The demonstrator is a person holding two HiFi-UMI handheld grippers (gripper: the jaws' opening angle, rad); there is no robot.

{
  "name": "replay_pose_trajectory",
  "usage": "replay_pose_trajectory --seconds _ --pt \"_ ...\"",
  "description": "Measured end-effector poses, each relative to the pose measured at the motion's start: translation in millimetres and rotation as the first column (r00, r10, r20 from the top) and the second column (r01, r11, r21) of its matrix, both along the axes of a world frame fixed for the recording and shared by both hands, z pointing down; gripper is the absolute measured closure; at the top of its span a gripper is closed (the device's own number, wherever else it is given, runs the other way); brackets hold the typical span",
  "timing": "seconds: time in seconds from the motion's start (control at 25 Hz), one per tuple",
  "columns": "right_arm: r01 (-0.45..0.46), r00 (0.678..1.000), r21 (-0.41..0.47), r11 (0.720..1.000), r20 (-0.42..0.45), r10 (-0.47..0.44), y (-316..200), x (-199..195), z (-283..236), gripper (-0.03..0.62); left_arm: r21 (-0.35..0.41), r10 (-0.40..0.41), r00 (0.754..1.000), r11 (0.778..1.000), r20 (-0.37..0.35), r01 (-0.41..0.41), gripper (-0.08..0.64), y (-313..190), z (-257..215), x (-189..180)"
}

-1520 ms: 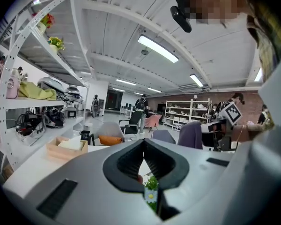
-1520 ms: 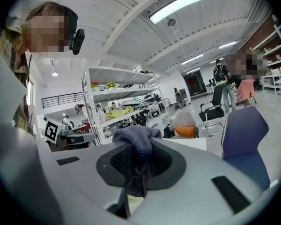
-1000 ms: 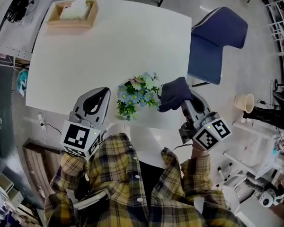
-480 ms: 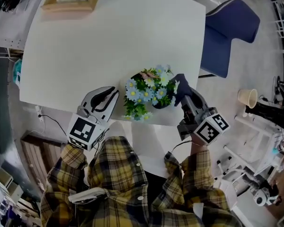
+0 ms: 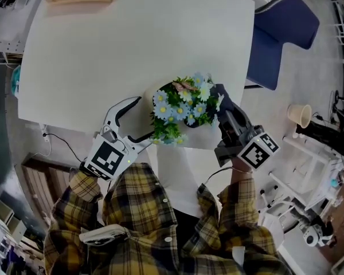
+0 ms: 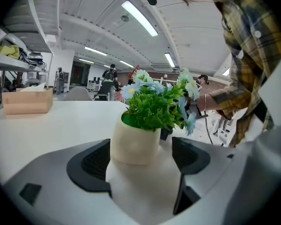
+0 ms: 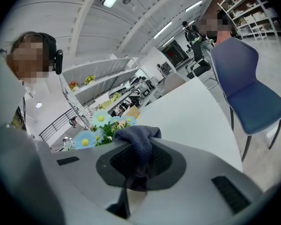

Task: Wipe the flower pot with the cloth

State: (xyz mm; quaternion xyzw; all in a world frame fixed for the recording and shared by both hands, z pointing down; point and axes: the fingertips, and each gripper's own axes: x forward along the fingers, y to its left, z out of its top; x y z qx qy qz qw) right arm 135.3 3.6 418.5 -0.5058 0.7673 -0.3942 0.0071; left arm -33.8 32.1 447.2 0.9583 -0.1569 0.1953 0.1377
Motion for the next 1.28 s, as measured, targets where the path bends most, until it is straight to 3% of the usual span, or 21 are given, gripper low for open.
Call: replay_pose_trajectory --seconds 0.16,0.88,1.28 --pt "0.018 1.000 -0.006 1.000 0.010 -0.018 2 -2 -1 0.571 0.020 0.001 1.000 1.000 0.004 -0.001 0.115 -3 -6 11" --pt "0.069 0.996 -0.039 0.997 0.063 -0.066 0 -26 13 0.571 0.104 0.086 0.992 0.990 0.090 -0.096 0.127 -13 6 37" --pt "0.145 0.986 -0.083 0.986 0.098 -0.137 -10 -33 24 0.571 0.100 0.231 0.967 0.965 0.106 -0.241 0.127 -10 5 43"
